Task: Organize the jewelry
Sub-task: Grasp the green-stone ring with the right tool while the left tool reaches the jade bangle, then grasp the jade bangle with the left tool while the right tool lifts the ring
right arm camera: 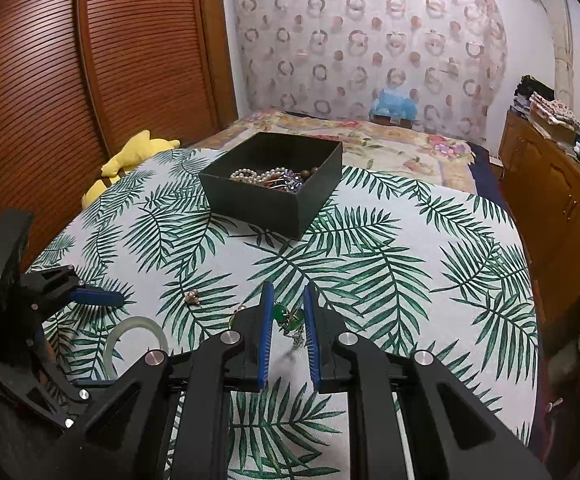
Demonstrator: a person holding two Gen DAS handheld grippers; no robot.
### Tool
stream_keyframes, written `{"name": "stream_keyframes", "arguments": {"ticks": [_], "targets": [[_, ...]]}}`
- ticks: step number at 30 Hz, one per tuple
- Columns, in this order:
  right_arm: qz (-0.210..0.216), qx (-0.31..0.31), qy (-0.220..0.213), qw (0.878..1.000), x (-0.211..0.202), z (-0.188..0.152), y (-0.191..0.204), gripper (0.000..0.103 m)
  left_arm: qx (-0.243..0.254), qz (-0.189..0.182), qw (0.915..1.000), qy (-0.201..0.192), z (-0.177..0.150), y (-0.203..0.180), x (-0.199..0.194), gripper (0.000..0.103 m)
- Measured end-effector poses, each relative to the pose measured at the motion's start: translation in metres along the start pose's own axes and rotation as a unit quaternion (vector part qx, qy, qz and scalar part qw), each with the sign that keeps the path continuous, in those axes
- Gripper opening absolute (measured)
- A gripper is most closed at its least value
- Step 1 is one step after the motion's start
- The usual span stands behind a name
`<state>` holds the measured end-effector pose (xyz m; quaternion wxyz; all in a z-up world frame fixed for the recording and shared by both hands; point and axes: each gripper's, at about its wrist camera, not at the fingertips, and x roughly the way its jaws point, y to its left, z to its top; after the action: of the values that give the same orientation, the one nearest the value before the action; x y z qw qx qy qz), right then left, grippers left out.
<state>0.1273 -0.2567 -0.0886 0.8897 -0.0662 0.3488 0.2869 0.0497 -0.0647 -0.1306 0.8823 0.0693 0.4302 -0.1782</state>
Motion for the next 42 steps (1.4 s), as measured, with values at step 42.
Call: {"name": "stream_keyframes", "arguments": {"ticks": [42], "targets": [[0.031, -0.049, -0.041, 0.997, 0.02, 0.075, 0.03, 0.017, -0.041, 0.046, 0.9929, -0.102, 0.073, 0.063, -0.033, 0.069]]}}
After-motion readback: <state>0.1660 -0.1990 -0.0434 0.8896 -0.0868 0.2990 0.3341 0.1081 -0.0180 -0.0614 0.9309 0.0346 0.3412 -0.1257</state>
